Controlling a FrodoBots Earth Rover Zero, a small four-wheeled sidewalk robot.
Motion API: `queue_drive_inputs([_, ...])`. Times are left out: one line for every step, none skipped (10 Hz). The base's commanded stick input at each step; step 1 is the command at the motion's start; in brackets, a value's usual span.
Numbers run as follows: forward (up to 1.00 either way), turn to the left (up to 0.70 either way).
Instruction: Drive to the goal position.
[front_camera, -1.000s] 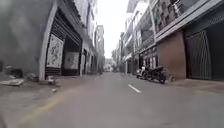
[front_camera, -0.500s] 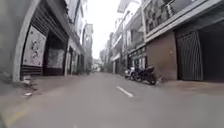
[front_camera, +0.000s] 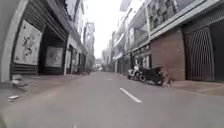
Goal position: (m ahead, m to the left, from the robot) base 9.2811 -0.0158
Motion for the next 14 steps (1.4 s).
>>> queue_drive_inputs([1.0, 0.0])
queue_drive_inputs([1.0, 0.0])
queue_drive_inputs([1.0, 0.0])
queue_drive_inputs([1.0, 0.0])
queue_drive_inputs([1.0, 0.0])
queue_drive_inputs([1.0, 0.0])
queue_drive_inputs([1.0, 0.0])
queue_drive_inputs([1.0, 0.0])
queue_drive_inputs([1.0, 0.0])
queue_drive_inputs([1.0, 0.0])
queue_drive_inputs([1.0, 0.0])
queue_drive_inputs([1.0, 0.0])
queue_drive_inputs([1.0, 0.0])
queue_drive_inputs([1.0, 0.0])
